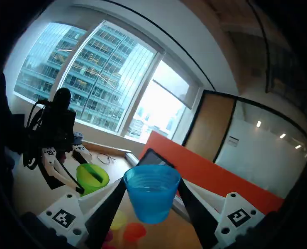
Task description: Pour water
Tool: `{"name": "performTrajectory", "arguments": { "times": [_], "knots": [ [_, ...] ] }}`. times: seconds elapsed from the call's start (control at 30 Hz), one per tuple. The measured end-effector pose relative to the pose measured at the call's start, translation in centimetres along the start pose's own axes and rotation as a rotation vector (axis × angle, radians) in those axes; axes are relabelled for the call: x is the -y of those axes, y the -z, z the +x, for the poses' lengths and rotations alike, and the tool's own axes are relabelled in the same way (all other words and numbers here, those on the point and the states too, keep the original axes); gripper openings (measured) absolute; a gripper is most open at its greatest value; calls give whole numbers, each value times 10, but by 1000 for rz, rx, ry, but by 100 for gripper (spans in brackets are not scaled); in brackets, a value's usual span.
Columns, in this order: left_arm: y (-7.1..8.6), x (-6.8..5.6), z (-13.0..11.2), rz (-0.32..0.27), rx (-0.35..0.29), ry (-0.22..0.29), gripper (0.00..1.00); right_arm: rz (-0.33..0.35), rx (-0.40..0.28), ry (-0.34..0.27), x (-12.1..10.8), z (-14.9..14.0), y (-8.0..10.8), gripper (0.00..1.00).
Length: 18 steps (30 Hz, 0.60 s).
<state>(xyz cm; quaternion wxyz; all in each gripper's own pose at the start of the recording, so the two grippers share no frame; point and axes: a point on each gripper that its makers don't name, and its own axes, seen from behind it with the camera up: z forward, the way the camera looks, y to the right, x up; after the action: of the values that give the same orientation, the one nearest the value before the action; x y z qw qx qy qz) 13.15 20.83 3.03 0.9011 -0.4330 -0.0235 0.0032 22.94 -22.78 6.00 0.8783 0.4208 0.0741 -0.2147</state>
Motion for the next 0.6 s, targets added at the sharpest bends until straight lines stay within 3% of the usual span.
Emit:
{"name": "performTrajectory", "arguments": {
  "times": [0.33,0.6],
  "knots": [
    [2,-5,2,-11,-1,-4,84,-4,-1,171,-1,19,-8,91],
    [2,-9,3,-18,-5,-3,84,-8,2,271,-3,30,-14,91]
  ]
}}
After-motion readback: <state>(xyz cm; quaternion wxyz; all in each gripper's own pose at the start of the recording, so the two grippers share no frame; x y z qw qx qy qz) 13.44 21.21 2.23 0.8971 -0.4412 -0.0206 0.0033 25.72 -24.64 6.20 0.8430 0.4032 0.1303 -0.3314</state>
